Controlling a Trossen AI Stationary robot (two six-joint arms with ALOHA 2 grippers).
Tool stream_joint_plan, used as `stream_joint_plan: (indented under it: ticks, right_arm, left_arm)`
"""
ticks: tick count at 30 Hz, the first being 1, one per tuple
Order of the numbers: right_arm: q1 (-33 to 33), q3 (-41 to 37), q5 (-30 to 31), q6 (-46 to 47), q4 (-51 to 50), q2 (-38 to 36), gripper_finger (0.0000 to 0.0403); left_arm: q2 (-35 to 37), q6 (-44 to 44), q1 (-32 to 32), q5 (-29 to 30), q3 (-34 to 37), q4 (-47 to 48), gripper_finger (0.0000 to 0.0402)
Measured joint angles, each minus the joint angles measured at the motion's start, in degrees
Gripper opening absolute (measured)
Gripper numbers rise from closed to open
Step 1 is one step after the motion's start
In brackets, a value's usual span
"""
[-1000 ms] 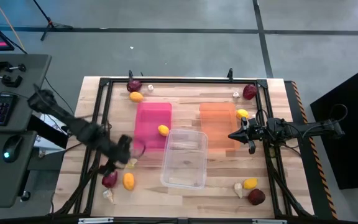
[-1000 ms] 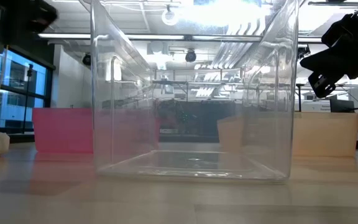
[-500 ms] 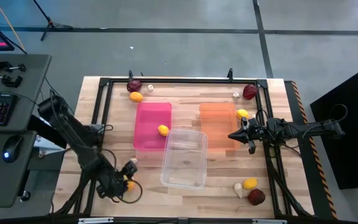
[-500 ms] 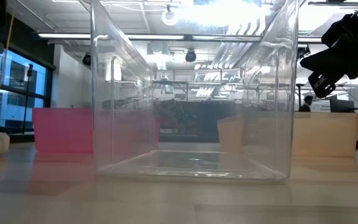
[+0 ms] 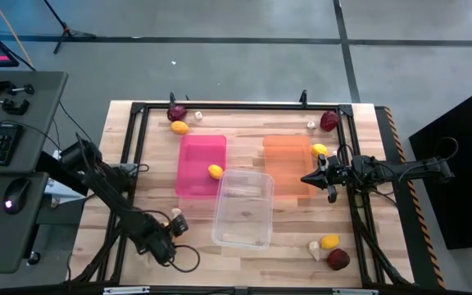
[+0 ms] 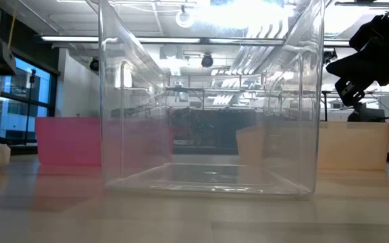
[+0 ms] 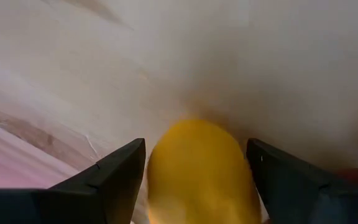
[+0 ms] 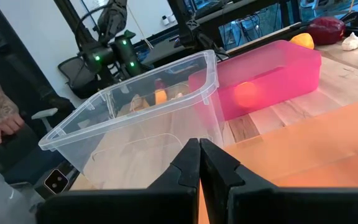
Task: Sort produce into baskets
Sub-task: Put the lemon into the pink bin
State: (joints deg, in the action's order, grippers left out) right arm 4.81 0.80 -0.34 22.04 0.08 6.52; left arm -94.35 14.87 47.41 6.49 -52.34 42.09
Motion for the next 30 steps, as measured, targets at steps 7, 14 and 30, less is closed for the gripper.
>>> stream_joint_plan:
  ticks: [7,14,30]
  right_arm:
    - [0.0,0.0,-0.2,0.0,0.0,0.0,0.0]
    - [0.0,0.0,-0.2,0.0,0.0,0.0,0.0]
    - [0.0,0.0,-0.1,0.0,0.0,0.0,0.0]
  left_arm:
    - [-2.4,-2.6,-2.2,-1.6,-0.1,0.2,0.0252]
    - [2.3,-5.0,-4.7,-4.3,0.0,2.6,0.0188]
    - [31.4,-9.2,-31.7,13.6,-0.1,-5.8,0.0211]
